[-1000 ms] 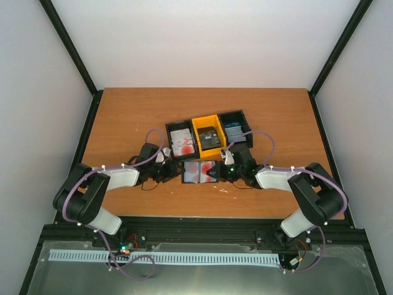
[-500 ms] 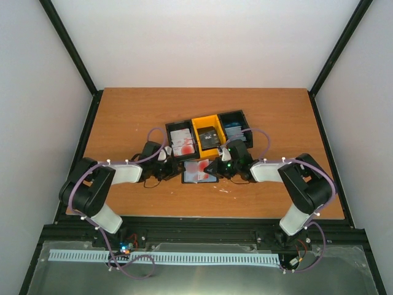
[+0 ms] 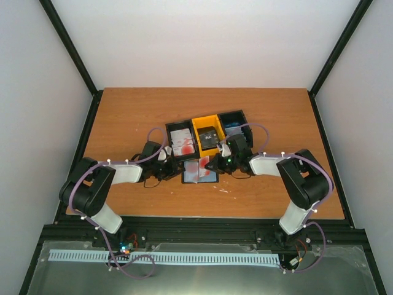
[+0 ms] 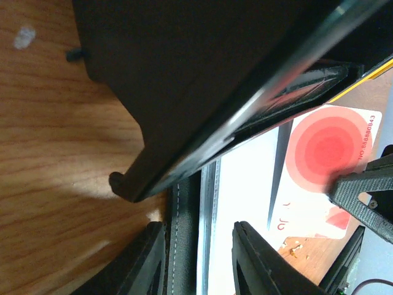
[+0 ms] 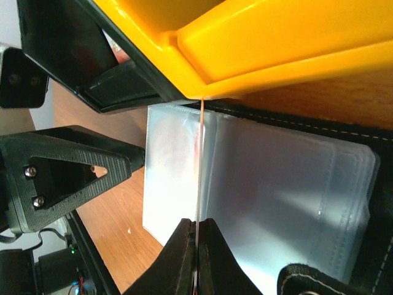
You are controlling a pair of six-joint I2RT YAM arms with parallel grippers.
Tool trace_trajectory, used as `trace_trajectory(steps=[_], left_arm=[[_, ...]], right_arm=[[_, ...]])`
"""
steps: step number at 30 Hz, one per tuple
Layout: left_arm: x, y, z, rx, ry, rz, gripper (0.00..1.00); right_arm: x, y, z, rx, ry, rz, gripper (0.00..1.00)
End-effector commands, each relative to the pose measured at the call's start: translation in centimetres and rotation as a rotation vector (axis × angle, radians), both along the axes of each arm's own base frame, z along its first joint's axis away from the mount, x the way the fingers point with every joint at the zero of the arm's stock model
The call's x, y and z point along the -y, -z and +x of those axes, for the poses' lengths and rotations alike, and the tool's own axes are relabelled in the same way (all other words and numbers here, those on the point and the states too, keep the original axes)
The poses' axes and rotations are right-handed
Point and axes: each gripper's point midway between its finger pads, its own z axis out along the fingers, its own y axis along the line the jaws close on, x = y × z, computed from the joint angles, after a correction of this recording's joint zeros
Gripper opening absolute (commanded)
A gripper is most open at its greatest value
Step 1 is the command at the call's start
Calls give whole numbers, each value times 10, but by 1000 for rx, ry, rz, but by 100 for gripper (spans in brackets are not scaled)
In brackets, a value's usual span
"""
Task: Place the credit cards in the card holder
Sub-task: Insert the credit card into the card holder.
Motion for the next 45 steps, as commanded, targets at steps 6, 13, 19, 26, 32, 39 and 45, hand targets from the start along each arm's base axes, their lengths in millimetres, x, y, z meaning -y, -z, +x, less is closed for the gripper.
trace_trajectory(steps=[6, 13, 19, 26, 32, 39, 45], left_arm=[[5, -2, -1, -11, 8, -7, 32], [7, -2, -1, -10, 16, -19, 32], [7, -3, -2, -11, 18, -24, 31], [7, -3, -4, -12, 21, -28, 31], [8, -4, -4, -8, 24, -30, 31], [7, -4, -5, -9, 25, -32, 31], [7, -5, -5, -6, 24, -32, 31]], right_arm=[[-8, 3, -9, -55, -62, 54, 3], [-6, 11, -12, -99, -29, 56, 3], [-5, 18, -12, -134, 18, 57, 3], [-12, 19, -8, -128, 25, 72, 3], [-22, 19, -10, -129, -3, 89, 4], [-28, 18, -10, -133, -5, 108, 6], [-31, 20, -12, -117, -19, 71, 10]])
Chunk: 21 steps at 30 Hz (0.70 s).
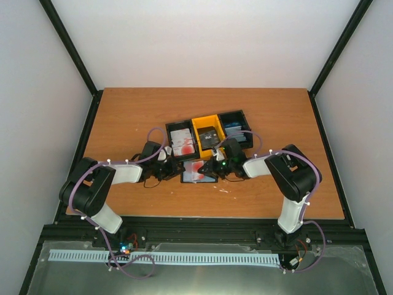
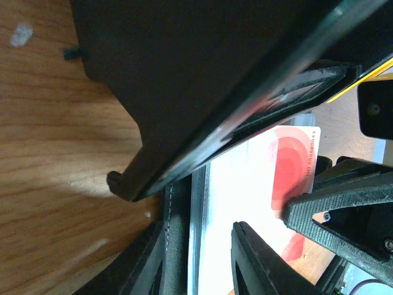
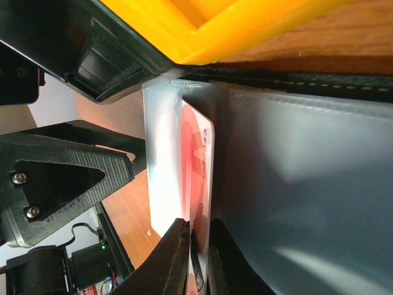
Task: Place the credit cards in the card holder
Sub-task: Insert the credit card into the card holder.
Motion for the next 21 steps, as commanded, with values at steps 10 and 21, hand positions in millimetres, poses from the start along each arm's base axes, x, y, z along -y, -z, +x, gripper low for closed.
trace_trajectory(steps=[10, 21], left_arm=[[4, -5, -4, 5, 14, -14, 31], [6, -7, -3, 14, 21, -22, 31]], right_arm=[[-1, -5, -3, 55, -27, -135, 33], [30, 2, -2, 89, 38, -356, 44]])
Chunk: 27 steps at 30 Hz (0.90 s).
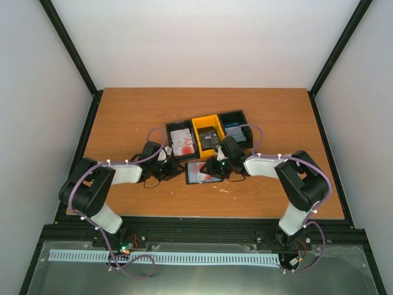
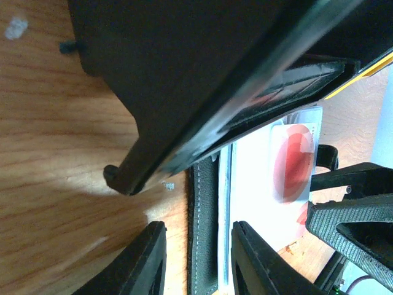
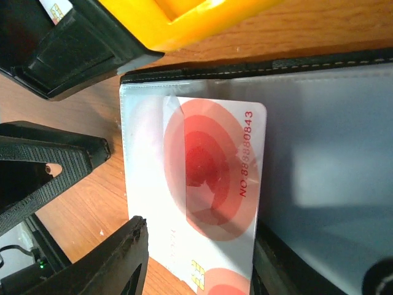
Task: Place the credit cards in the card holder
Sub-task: Insert the credit card into the card holder.
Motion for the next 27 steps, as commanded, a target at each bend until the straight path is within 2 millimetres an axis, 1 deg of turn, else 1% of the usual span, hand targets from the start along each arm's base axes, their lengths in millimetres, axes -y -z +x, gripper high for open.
trace_trajectory(steps=[1, 5, 8, 11, 14, 19, 23, 27], left_arm=[[6, -6, -2, 14, 21, -20, 31], [6, -7, -2, 14, 21, -22, 32], [6, -8, -2, 20, 21, -23, 32], [6, -8, -2, 21, 25, -26, 32], [8, -9, -3, 20, 39, -33, 33], [8, -7, -9, 10, 43, -45, 31], [16, -5, -15, 5, 61, -50, 29], [20, -2, -14, -3, 68, -44, 28]], right_arm=[[12, 4, 1, 33, 9, -130, 47], [15, 3, 2, 66, 5, -198, 50], [16, 6, 2, 76, -3, -251, 49], [19, 10, 3, 81, -2, -317, 45], [19, 7, 4, 115, -4, -378, 46], [6, 9, -1, 118, -39, -376, 44], [-8, 11, -4, 103, -63, -327, 41], [-18, 11, -5, 90, -73, -279, 41]])
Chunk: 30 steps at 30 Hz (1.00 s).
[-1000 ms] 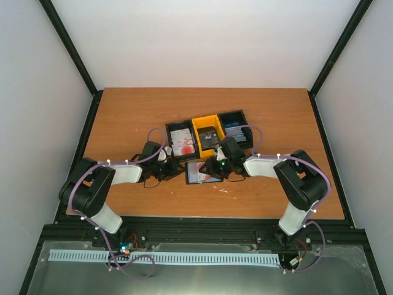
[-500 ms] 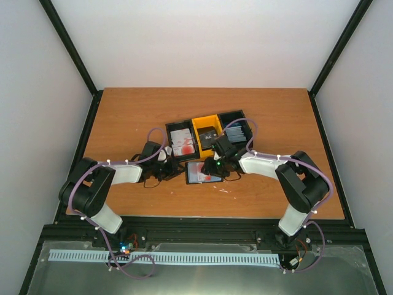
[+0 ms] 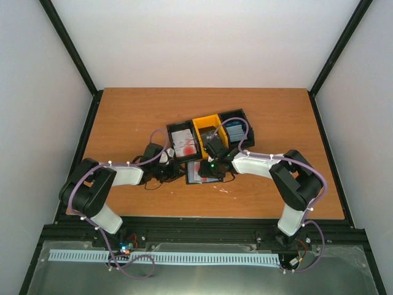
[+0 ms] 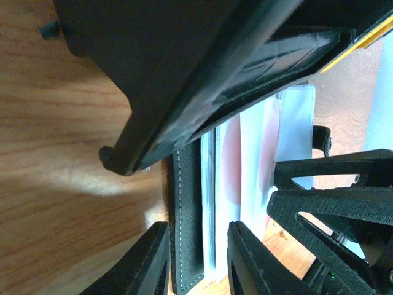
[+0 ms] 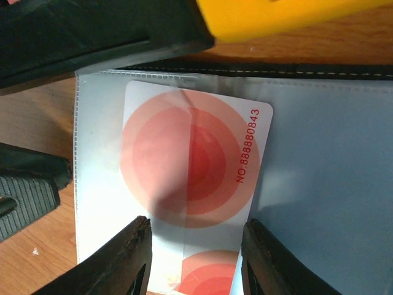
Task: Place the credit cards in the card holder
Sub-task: Insert the credit card into the card holder, then adjust the storage box at the center of the board.
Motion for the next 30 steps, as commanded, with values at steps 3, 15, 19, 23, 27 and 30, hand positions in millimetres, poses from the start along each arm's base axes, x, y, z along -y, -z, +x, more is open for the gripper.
trace_trajectory(steps=[3, 15, 19, 23, 27, 30], left_arm=[[12, -1, -5, -5, 37, -20, 28], [-4, -7, 2, 25, -63, 37, 29], [-5, -23, 16, 107, -94, 35, 27], [-3, -33, 43, 163, -120, 77, 23], [-5, -20, 58, 129, -154, 144, 19], [-7, -18, 69, 135, -174, 171, 19]], right_arm=[[-16, 3, 0, -12, -22, 46, 41], [3, -2, 27, 106, 25, -105, 45], [-5, 2, 26, 92, -5, -80, 44], [-7, 8, 22, 70, -13, -67, 44], [-7, 10, 20, 63, -18, -64, 44], [-8, 10, 19, 59, -20, -58, 44]])
